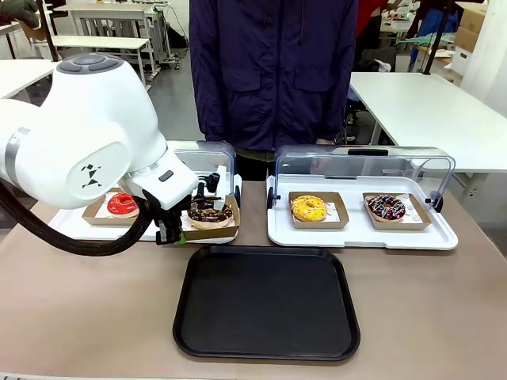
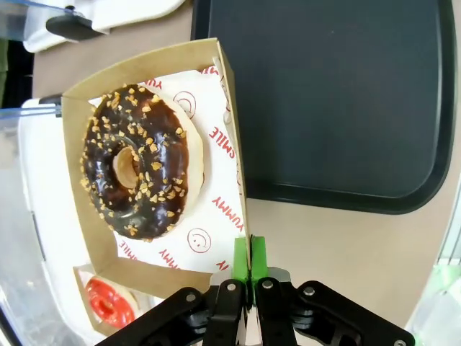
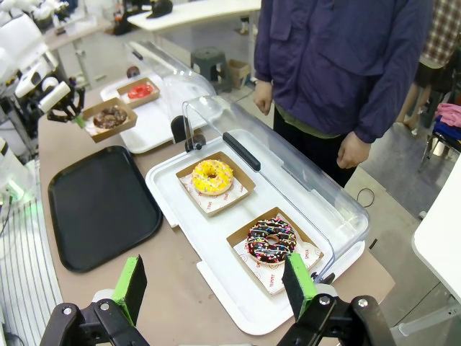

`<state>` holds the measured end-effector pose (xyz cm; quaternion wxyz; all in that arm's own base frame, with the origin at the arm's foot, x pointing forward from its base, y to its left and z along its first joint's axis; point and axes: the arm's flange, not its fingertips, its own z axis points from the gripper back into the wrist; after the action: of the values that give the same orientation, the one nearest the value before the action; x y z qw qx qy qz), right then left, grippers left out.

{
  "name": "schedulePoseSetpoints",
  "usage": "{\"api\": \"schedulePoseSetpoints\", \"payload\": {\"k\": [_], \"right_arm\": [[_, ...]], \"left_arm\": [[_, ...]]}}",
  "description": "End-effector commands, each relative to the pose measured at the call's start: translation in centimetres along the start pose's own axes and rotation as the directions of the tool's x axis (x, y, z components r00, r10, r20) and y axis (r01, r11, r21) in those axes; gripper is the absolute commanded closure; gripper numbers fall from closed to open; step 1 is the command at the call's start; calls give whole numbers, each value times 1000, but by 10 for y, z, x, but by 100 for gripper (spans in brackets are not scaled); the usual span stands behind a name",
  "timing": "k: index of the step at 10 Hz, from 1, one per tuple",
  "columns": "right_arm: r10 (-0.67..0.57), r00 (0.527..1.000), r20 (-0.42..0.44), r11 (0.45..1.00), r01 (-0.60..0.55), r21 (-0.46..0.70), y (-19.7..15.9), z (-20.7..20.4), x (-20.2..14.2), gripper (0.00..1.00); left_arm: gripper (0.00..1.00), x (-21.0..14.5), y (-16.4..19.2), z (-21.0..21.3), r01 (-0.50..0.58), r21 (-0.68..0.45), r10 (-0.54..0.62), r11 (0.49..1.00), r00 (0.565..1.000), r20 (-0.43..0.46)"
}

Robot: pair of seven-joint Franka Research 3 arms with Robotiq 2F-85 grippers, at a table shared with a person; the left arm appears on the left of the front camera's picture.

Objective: Move the second donut from the left to the tray.
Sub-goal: Pick up the Paper togo box containing the Donut indicated by the person and place it on the Handle tray.

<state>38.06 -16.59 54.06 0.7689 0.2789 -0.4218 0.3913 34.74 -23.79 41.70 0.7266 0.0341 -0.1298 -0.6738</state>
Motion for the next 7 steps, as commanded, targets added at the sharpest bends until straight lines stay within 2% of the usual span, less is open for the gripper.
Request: {"api": "schedulePoseSetpoints", "payload": {"k": [1, 5, 7], "right_arm": [[27, 1000, 9, 1000, -27, 2, -1, 0, 1, 0], [27, 1000, 9, 1000, -27, 2, -1, 0, 1, 0], [27, 1000, 9, 1000, -27, 2, -1, 0, 1, 0]], "left_arm": [[98, 3, -2, 0, 4, 1, -4, 1000, 1000, -2], [98, 63, -57, -28, 11, 79, -10, 997, 1000, -11], [98, 82, -80, -42, 41, 76, -43, 996, 999, 25]]}}
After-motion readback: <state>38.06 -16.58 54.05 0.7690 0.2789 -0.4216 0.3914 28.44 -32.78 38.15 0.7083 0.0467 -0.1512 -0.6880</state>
